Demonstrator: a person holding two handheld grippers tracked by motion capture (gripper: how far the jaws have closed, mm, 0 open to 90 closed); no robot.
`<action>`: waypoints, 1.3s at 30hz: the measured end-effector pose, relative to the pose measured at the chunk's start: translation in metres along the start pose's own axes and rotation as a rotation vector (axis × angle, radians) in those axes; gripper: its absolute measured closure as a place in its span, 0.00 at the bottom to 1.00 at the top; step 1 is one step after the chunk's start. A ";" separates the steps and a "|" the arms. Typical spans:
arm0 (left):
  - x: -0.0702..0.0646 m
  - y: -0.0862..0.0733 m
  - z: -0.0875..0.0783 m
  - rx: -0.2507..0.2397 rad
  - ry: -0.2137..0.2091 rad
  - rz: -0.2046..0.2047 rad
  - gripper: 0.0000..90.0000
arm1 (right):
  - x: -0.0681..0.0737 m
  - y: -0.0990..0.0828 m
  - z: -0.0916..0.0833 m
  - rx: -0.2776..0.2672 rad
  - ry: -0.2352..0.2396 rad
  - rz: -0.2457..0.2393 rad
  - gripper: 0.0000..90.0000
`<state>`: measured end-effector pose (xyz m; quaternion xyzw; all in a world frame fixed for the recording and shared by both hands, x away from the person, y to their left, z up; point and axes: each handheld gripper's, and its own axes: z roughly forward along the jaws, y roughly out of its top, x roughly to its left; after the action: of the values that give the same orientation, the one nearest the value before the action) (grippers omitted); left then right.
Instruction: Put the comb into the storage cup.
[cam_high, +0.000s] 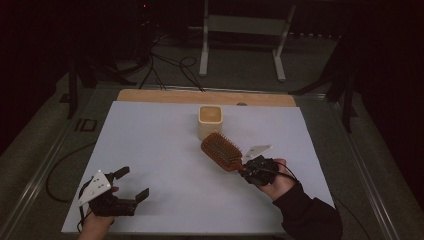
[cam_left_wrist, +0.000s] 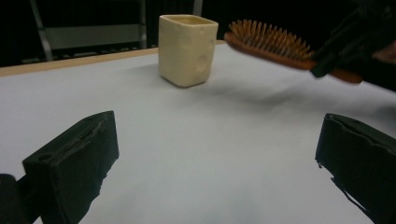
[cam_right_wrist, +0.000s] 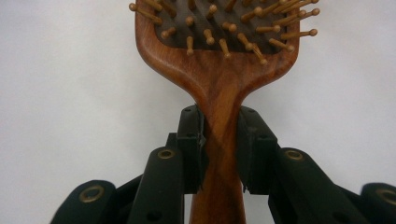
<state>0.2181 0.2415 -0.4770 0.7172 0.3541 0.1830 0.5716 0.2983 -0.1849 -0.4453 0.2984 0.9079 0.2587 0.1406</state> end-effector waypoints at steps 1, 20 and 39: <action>-0.001 0.005 0.003 0.003 -0.008 -0.012 0.00 | 0.002 0.001 0.001 0.000 -0.003 -0.014 0.81; -0.006 0.039 0.041 -0.022 -0.130 -0.183 0.00 | 0.024 0.017 0.007 -0.027 0.012 -0.106 0.81; 0.003 0.042 0.088 -0.031 -0.265 -0.477 0.00 | 0.037 0.035 0.002 -0.077 0.014 -0.155 0.81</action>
<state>0.2914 0.1794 -0.4617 0.6223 0.4322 -0.0470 0.6509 0.2870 -0.1374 -0.4313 0.2199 0.9186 0.2838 0.1649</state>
